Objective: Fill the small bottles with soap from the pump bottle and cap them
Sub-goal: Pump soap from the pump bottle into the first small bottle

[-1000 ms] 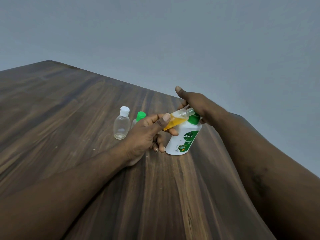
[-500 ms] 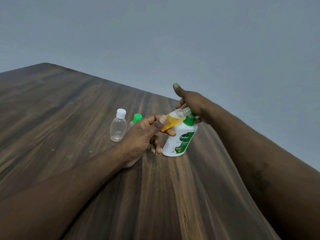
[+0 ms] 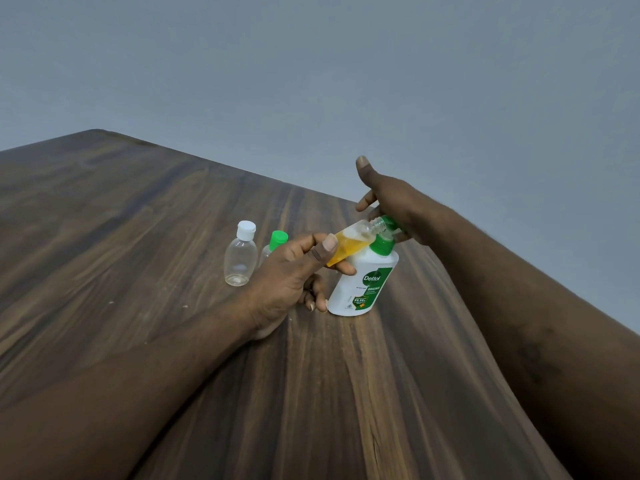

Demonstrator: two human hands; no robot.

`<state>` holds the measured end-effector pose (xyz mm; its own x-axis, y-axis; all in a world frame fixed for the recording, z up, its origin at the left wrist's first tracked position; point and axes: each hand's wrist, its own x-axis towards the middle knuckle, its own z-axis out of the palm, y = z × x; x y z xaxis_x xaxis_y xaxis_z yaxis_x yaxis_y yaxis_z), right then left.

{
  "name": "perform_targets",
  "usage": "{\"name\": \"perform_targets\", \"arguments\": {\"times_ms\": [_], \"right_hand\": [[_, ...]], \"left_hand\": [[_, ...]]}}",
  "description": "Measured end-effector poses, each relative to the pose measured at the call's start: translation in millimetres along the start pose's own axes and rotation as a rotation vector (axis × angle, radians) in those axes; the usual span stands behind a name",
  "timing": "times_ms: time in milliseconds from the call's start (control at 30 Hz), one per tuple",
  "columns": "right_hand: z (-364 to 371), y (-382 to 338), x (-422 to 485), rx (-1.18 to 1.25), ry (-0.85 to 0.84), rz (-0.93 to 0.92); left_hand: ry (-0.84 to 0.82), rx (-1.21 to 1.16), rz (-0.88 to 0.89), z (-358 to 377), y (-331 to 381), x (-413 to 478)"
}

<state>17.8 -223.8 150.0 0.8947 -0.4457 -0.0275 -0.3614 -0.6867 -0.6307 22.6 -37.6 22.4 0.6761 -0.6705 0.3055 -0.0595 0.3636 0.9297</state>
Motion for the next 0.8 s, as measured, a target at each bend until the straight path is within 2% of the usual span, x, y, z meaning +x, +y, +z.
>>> {"name": "perform_targets", "arguments": {"times_ms": [267, 633, 800], "right_hand": [[8, 7, 6, -0.015, -0.031, 0.051], [11, 9, 7, 0.009, -0.002, 0.020], [-8, -1, 4, 0.131, 0.006, 0.021]], "left_hand": [[0.001, 0.004, -0.001, 0, 1, 1], [-0.009, 0.010, -0.004, -1, -1, 0], [-0.014, 0.005, 0.006, 1, 1, 0]]}}
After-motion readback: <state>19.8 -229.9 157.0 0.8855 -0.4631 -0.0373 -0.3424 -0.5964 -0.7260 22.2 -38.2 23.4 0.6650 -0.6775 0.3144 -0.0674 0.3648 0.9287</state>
